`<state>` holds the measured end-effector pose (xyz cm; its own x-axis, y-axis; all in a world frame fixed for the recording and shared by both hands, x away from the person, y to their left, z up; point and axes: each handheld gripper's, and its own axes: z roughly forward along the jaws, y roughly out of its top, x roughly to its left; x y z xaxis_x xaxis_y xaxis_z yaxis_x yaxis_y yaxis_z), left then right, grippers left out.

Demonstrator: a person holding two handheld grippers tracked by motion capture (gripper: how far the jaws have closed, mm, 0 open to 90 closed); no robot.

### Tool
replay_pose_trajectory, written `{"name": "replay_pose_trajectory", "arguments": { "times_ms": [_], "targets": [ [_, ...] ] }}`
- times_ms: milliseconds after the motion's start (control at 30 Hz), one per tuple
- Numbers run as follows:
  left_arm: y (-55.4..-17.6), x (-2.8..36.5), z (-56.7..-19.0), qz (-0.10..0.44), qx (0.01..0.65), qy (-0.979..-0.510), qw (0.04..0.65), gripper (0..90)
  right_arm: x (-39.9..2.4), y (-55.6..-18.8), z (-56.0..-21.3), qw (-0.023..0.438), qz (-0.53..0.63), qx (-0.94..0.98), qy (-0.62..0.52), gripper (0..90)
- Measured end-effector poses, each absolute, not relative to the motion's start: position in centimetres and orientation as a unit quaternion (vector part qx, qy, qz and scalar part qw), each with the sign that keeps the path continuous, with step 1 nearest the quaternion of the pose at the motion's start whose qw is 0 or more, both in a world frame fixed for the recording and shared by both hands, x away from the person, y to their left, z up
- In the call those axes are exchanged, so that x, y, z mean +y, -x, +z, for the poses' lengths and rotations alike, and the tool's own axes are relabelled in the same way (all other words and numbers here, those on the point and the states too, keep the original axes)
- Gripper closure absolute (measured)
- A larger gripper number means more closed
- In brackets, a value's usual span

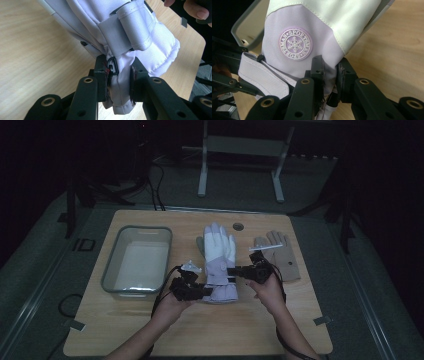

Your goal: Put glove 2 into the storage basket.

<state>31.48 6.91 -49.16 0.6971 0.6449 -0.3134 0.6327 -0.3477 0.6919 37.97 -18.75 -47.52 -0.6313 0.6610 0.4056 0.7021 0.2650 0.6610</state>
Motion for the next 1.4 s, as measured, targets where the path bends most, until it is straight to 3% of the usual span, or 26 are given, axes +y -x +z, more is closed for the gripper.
{"name": "replay_pose_trajectory", "arguments": {
  "times_ms": [467,833,1400],
  "targets": [
    [-32.6,10.4,-45.2,0.025,0.378,-0.827,0.416,73.2,-15.7,-39.1,-43.9,0.016,-0.457,-0.791,0.406,77.9],
    [-33.3,14.5,-44.2,0.029,0.384,-0.816,0.430,73.1,-11.7,-40.1,-42.2,0.007,-0.458,-0.800,0.389,78.0],
    [-33.4,21.5,-42.5,0.047,0.403,-0.824,0.396,73.1,-4.4,-41.4,-41.9,0.030,-0.477,-0.799,0.366,78.0]
  ]
}}
